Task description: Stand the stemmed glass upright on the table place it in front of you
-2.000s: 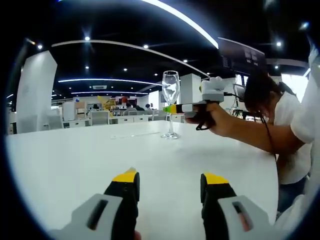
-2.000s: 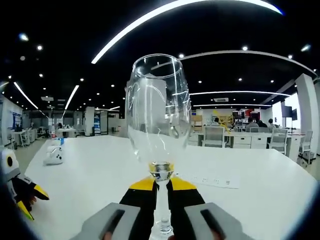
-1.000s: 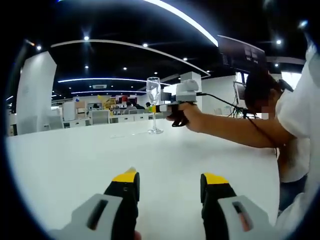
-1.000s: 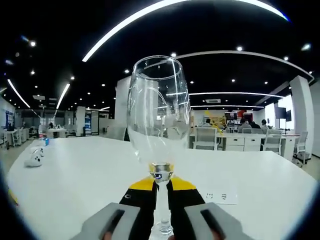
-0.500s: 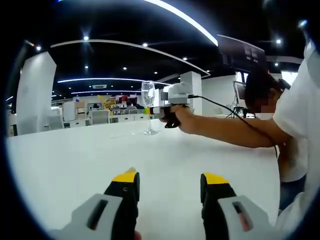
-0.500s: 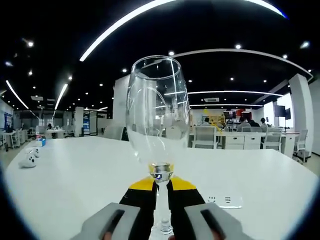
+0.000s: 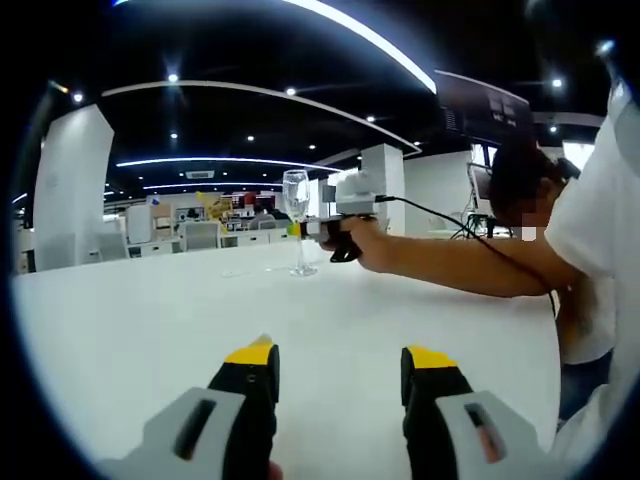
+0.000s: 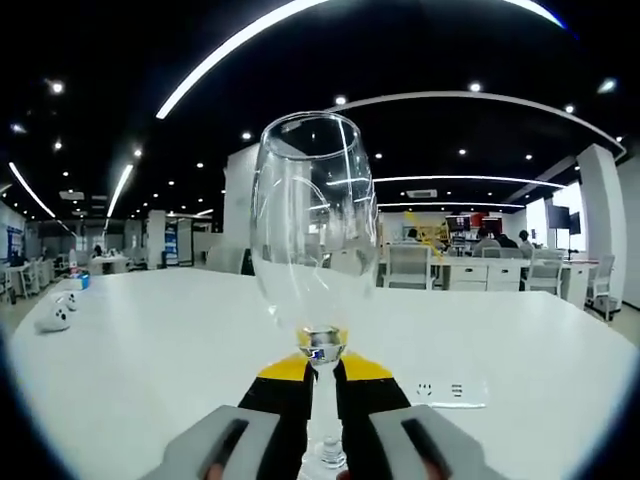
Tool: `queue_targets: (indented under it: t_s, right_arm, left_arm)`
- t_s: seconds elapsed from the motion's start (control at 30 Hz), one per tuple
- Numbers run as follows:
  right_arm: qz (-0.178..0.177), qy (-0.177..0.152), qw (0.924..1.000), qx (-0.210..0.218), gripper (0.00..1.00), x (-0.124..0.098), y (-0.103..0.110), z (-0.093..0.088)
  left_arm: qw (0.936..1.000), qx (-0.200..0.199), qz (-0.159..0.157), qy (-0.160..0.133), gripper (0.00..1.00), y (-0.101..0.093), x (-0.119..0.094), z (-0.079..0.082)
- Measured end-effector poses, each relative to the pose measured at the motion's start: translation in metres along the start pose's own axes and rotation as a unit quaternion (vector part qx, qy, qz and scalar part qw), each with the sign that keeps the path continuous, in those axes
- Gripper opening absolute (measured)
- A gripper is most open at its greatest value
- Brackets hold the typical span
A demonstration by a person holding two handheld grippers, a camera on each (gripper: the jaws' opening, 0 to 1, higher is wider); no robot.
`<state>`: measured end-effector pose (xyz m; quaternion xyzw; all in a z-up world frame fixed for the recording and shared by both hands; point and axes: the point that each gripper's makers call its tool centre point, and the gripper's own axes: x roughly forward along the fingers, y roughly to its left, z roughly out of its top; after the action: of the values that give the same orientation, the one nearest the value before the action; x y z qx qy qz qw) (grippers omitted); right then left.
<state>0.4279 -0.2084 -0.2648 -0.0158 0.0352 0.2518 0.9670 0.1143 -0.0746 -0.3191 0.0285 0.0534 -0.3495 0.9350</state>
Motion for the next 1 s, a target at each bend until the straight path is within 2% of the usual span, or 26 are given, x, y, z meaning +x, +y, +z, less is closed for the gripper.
queue_targets:
  t_s: [0.3,1.0]
  right_arm:
    - [0.000,0.007,0.9999,0.015,0.13,0.0004,-0.0049,-0.0078]
    - [-0.002,0.005,0.9998,0.019,0.13,0.0003,-0.0035,-0.0072]
  left_arm:
    - [1.0000,0.002,0.001,0.000,0.49,-0.0035,-0.0010,0.0010]
    - [1.0000,0.003,0.002,-0.001,0.49,-0.0044,-0.0033,0.0021]
